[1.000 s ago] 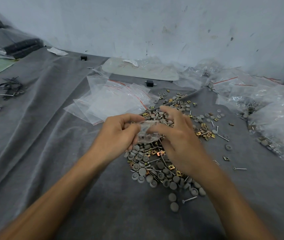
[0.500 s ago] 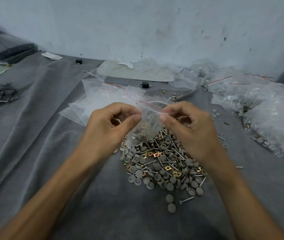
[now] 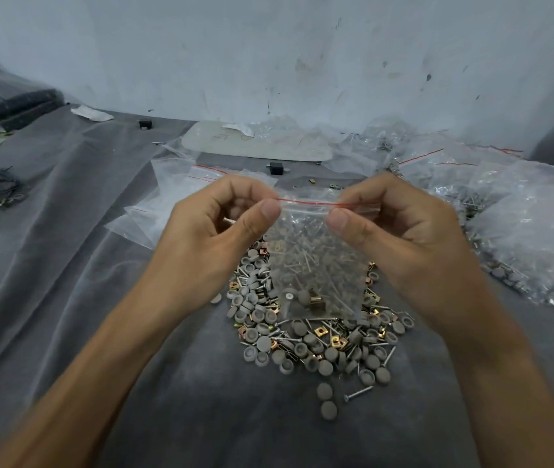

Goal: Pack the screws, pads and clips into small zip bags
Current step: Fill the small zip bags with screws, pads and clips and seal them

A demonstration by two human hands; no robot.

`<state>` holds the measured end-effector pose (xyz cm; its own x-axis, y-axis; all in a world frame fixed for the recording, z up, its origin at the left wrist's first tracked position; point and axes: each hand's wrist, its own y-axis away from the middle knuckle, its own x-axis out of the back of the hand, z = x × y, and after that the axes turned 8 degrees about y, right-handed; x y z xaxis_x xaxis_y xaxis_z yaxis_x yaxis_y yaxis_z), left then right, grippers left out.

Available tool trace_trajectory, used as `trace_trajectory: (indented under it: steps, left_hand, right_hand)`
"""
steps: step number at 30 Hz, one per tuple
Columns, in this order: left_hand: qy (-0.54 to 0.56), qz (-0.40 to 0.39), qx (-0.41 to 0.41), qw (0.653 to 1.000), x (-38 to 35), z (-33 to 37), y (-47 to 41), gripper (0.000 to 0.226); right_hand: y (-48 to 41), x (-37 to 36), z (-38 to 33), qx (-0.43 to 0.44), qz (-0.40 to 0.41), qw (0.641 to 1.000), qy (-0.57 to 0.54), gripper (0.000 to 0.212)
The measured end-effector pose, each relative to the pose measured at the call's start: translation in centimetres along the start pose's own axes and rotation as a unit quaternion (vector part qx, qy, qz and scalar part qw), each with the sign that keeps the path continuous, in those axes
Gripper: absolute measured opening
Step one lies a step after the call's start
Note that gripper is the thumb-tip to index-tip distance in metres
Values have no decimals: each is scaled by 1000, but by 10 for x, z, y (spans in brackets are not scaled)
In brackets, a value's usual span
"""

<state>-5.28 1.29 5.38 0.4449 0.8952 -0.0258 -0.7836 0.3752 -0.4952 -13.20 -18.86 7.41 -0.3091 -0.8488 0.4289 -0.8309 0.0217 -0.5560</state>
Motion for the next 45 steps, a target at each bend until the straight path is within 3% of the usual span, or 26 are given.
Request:
trace_trajectory:
  steps: [8, 13, 18, 26, 31, 40, 45]
  left_hand:
    - [-42, 10, -52, 998, -6, -1, 4, 11]
    - [-111, -26, -58, 992, -13, -1, 11, 5]
    - [-138, -61, -70, 986, -17, 4, 14, 6]
    - [-72, -74, -35, 994, -19, 11, 16, 4]
    - [-85, -85, -54, 991, -16, 14, 15, 6]
    - [-37, -79, -19, 996, -10, 12, 12, 10]
    - [-45, -84, -31, 995, -10, 14, 12, 7]
  right_hand:
    - [1, 4, 0, -16, 7, 999, 42, 9]
    - [4, 3, -9, -20, -12, 983, 184, 39]
    - [6, -4, -19, 23, -1, 969, 245, 9]
    - [9, -10, -28, 64, 35, 951, 299, 8]
    - [9, -6, -29, 74, 52, 952, 292, 5]
    - [8, -1, -24, 77, 33, 953, 291, 6]
    - [8, -3, -22, 96, 71, 948, 296, 5]
